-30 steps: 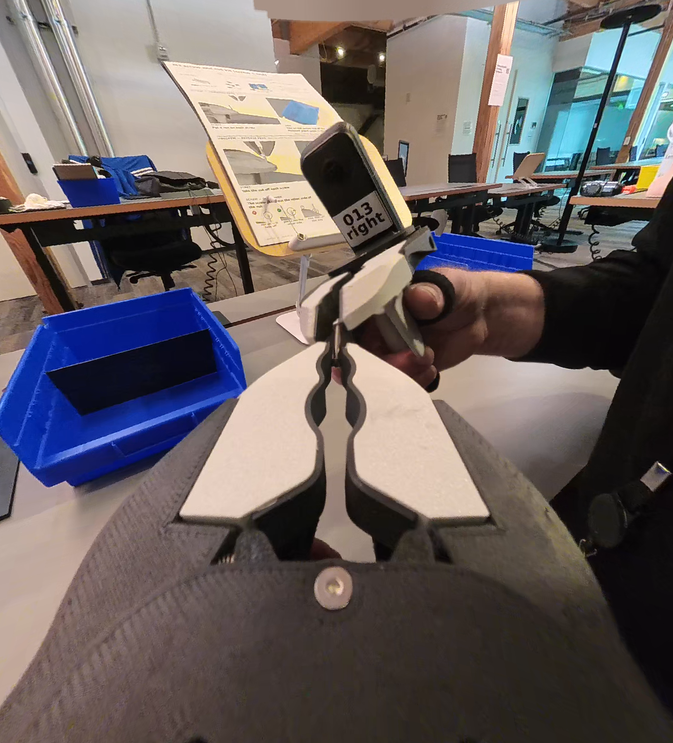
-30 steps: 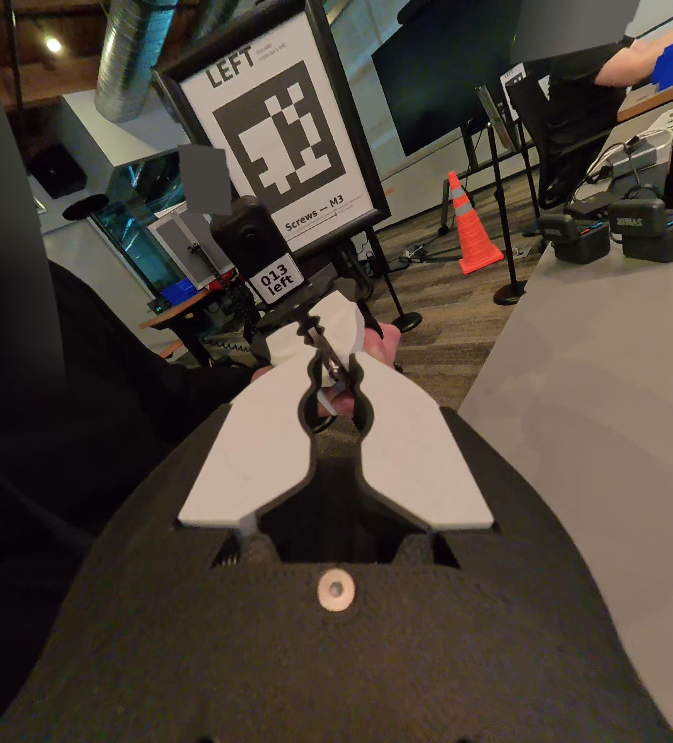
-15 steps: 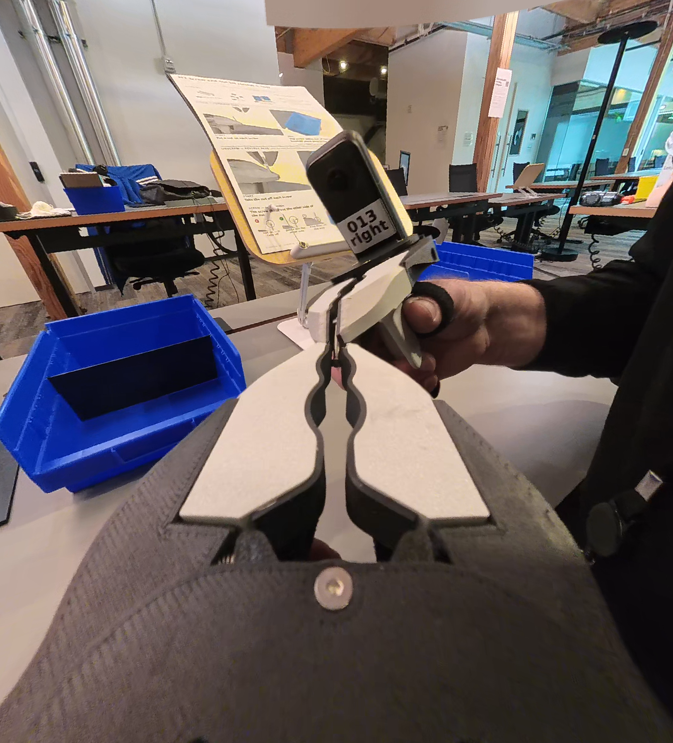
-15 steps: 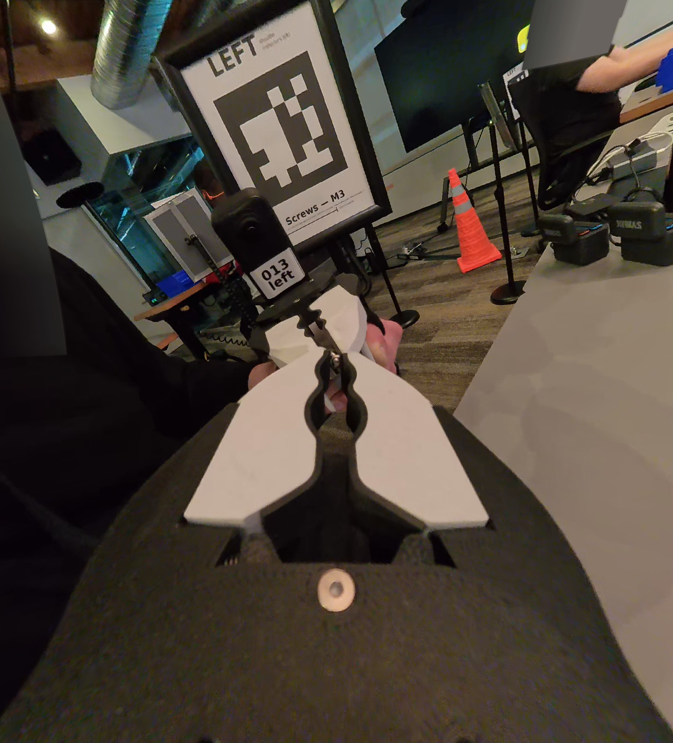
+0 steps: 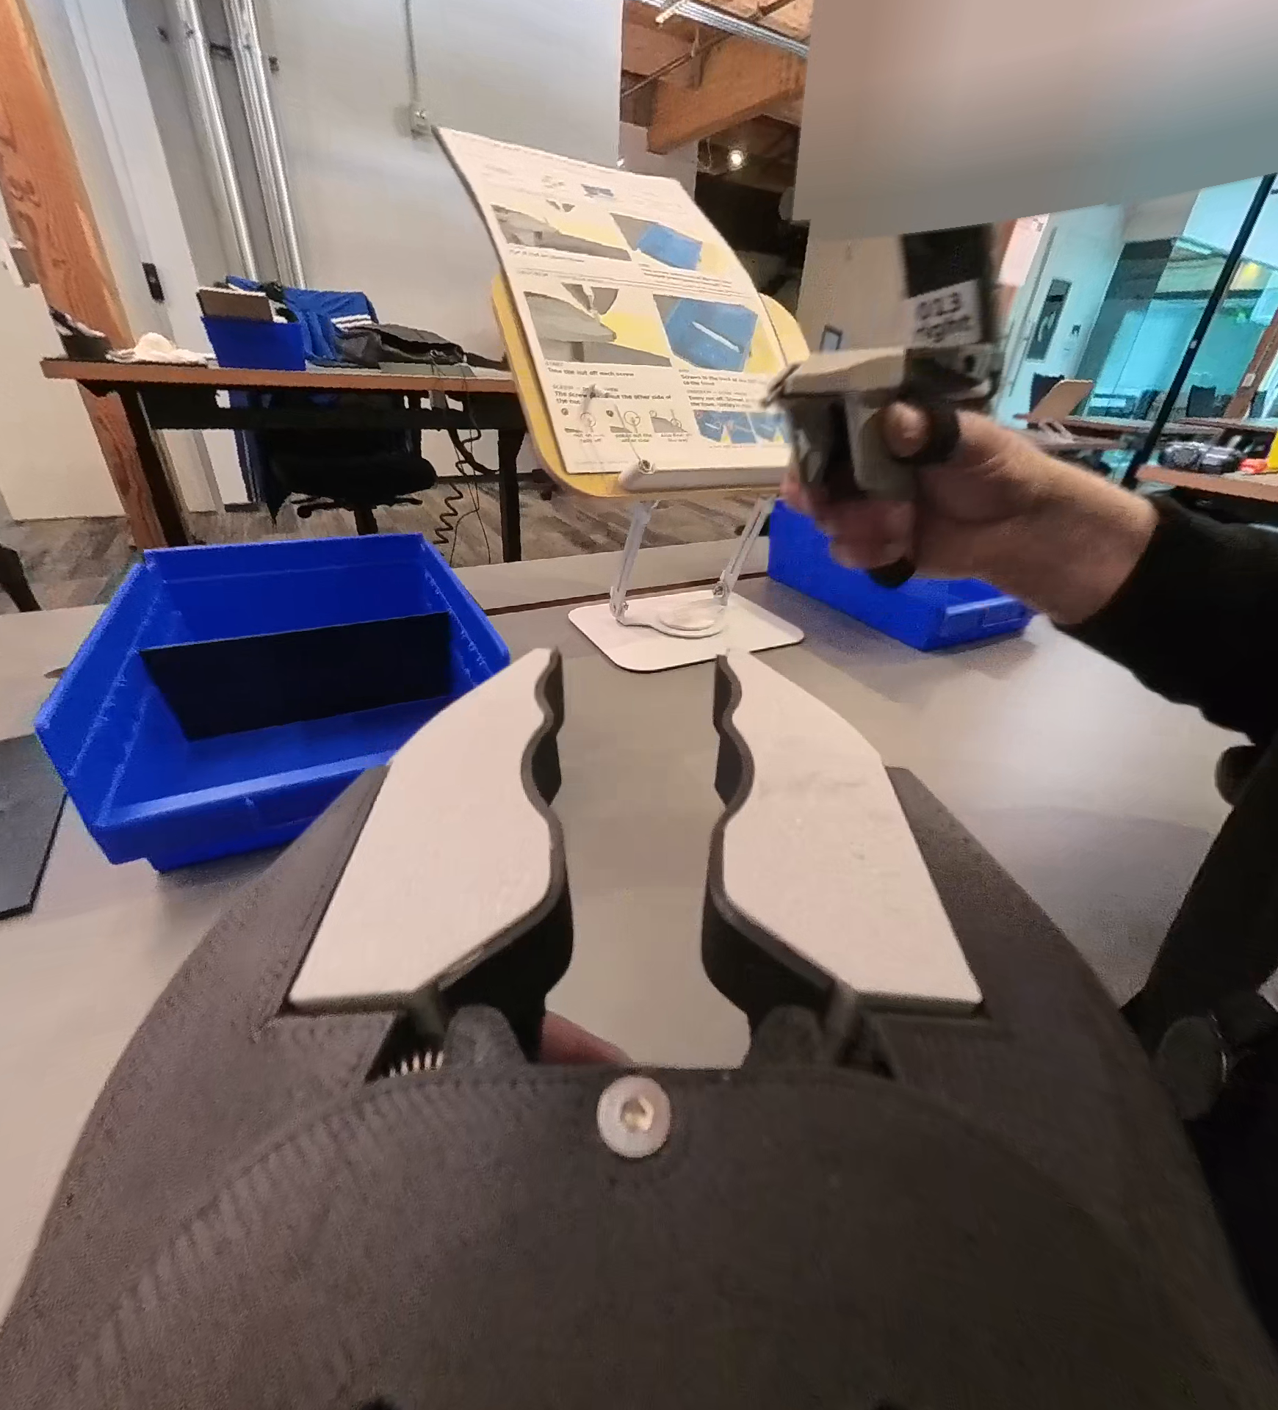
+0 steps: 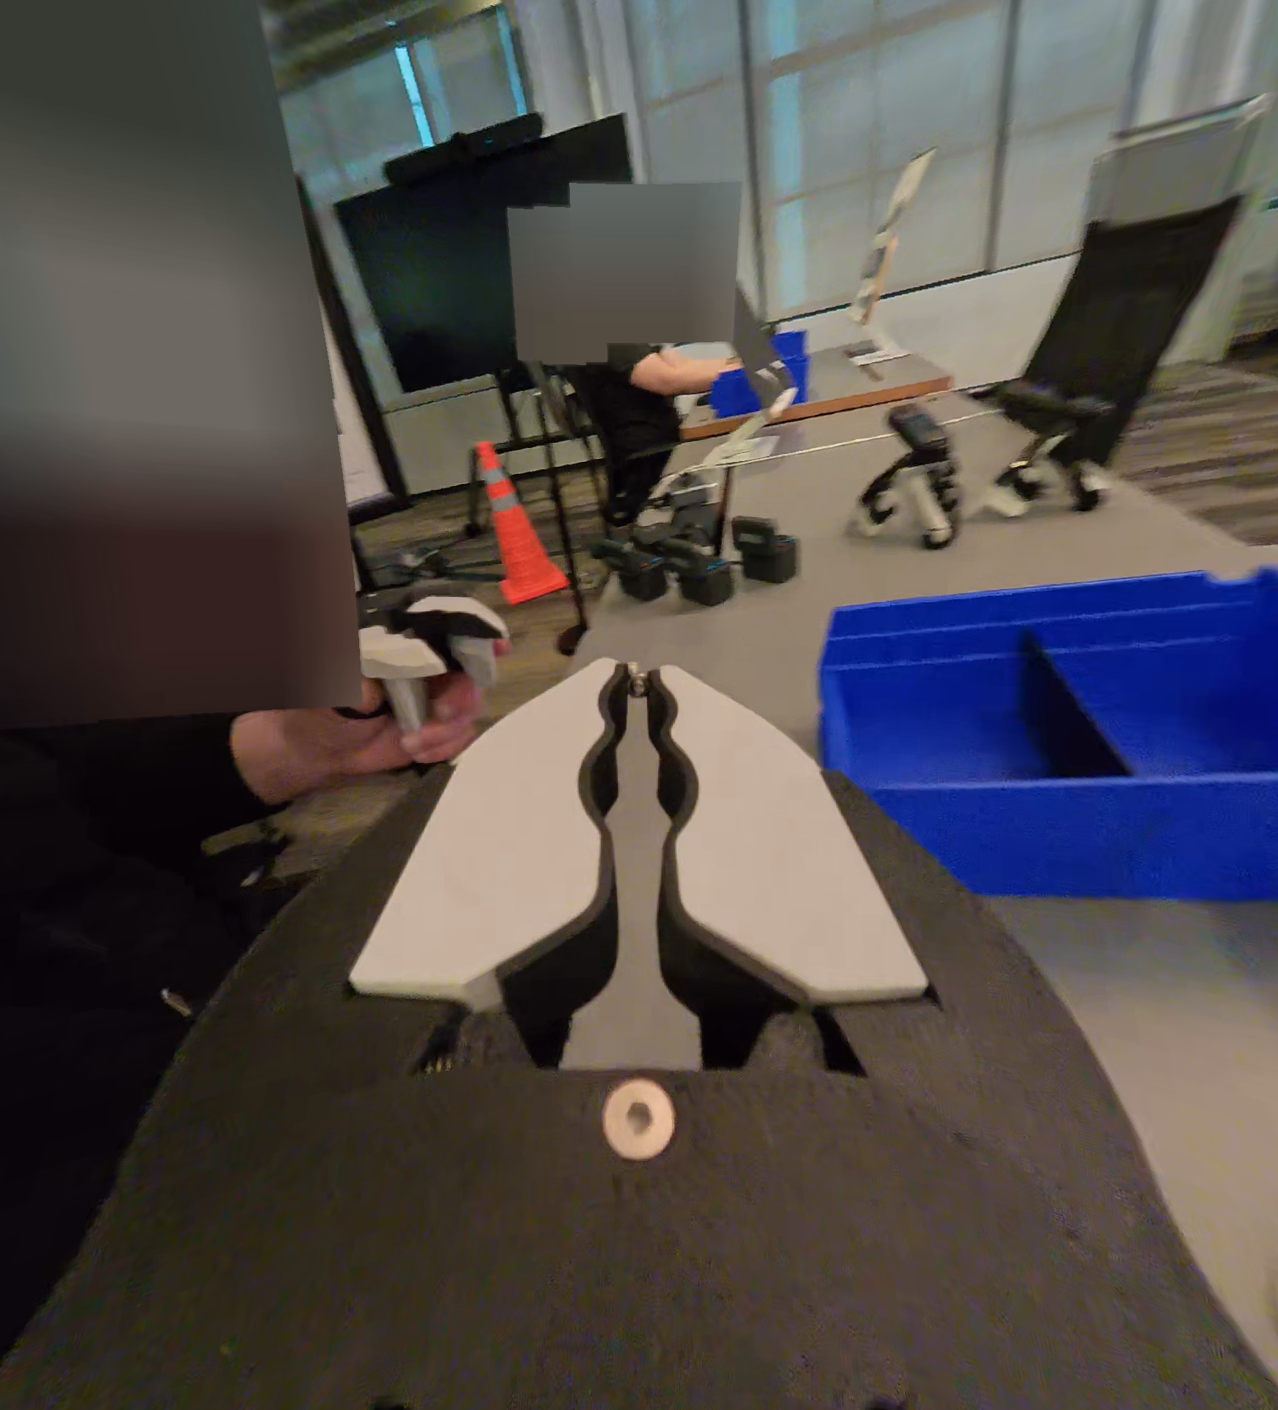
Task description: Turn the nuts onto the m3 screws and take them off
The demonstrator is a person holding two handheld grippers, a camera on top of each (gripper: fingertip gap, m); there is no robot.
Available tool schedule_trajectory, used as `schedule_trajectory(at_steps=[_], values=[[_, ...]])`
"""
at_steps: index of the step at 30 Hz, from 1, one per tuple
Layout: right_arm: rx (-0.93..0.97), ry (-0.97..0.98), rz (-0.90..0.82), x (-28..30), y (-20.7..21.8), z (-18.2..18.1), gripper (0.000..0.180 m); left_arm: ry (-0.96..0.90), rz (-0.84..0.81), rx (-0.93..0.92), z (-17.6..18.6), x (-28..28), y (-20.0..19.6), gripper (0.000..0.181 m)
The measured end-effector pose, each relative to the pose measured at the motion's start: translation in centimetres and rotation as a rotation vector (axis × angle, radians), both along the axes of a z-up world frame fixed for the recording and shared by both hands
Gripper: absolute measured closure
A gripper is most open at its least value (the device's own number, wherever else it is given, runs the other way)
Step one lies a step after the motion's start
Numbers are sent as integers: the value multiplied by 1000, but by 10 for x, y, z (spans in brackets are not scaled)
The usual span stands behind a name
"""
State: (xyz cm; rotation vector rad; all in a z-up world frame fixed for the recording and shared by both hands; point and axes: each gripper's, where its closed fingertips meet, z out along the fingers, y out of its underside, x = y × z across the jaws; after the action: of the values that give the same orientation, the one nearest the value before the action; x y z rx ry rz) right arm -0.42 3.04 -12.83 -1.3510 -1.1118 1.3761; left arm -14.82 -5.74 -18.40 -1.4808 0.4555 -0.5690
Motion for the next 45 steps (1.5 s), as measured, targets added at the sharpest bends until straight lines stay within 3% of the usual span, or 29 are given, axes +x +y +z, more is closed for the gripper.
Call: schedule_trajectory(at_steps=[6,9,11,18,21,26,32,38,45], values=[[228,-142,-723,204,92,29,175,43,2,-67,-16,4,14,148],[248,-316,-1036,308,118,16,175,49,19,-82,-20,7,25,148],[167,-448,-1130,354,129,-15,175,41,15,-85,-19,11,31,149],[-140,-762,-1144,407,156,-146,175,97,-9,-102,-24,33,50,148],[-226,-849,-1122,418,160,-182,174,129,-21,-113,-28,41,55,148],[-317,-942,-1094,430,162,-212,173,137,-28,-130,-30,44,59,145],[-337,-965,-1082,438,161,-212,159,131,-20,-135,-33,46,66,144],[-218,-814,-1124,428,149,-161,161,140,-17,-151,-38,45,67,143],[-12,-694,-1072,389,107,-101,161,152,-10,-171,-45,42,73,146]])
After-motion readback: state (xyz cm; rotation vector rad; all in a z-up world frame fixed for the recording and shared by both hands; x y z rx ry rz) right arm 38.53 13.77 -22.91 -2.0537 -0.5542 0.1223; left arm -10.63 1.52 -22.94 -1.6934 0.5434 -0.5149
